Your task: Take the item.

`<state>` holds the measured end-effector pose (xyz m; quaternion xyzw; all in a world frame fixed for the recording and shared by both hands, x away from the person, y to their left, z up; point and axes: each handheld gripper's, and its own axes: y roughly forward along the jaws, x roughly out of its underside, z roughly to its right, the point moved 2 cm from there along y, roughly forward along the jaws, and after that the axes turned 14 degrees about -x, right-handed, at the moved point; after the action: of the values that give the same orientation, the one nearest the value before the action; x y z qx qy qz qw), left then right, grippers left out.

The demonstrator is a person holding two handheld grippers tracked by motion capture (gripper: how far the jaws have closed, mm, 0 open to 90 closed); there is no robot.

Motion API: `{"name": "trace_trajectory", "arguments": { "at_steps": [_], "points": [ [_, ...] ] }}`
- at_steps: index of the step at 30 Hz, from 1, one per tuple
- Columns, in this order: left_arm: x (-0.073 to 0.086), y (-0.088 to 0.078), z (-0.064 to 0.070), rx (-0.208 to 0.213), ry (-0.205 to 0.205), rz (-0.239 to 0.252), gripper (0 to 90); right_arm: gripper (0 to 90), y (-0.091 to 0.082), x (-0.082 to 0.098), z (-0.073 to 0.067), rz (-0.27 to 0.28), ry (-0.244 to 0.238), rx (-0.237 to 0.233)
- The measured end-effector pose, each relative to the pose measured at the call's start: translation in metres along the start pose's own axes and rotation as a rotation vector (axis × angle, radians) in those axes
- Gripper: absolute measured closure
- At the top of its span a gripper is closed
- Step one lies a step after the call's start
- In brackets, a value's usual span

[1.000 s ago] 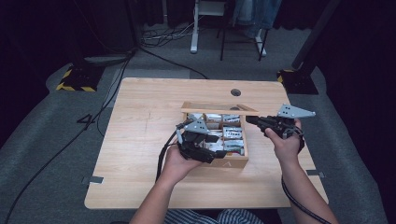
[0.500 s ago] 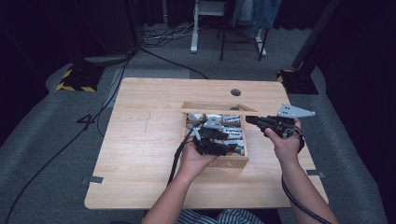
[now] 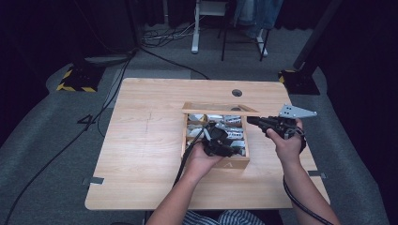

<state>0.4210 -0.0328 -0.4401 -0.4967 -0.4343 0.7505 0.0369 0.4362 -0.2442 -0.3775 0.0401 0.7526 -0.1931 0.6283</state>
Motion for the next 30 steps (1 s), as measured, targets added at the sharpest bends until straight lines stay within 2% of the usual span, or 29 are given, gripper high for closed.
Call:
{"name": "trace_trajectory", "arguments": {
  "at_steps": [4,7,13,16,17,20,27,30],
  "points": [
    [0.001,0.004,0.0,0.019,-0.003,-0.031,57.2,90.0,0.0,0.0,0.0,0.0,0.0,-0.001],
    [0.0,0.007,0.0,0.012,-0.004,-0.059,61.5,90.0,0.0,0.0,0.0,0.002,0.002,-0.003],
    [0.0,0.011,0.0,0.024,-0.024,-0.095,67.5,90.0,0.001,0.001,0.0,-0.005,0.004,-0.007],
    [0.001,0.012,0.001,0.014,-0.015,-0.107,73.0,90.0,0.003,0.002,-0.001,-0.006,0.004,-0.01],
    [0.002,0.012,0.002,0.006,-0.011,-0.112,78.9,90.0,0.004,0.002,-0.001,-0.006,0.006,-0.011],
    [0.002,0.011,0.003,0.0,0.003,-0.107,87.8,90.0,0.004,0.002,-0.001,-0.009,0.005,-0.01],
    [0.001,0.01,0.007,-0.023,0.041,-0.093,89.4,90.0,0.004,0.002,-0.001,-0.008,0.005,-0.01],
    [-0.001,0.006,0.01,-0.046,0.063,-0.069,89.6,90.0,0.004,0.002,-0.001,-0.009,0.005,-0.01]
  ]
}}
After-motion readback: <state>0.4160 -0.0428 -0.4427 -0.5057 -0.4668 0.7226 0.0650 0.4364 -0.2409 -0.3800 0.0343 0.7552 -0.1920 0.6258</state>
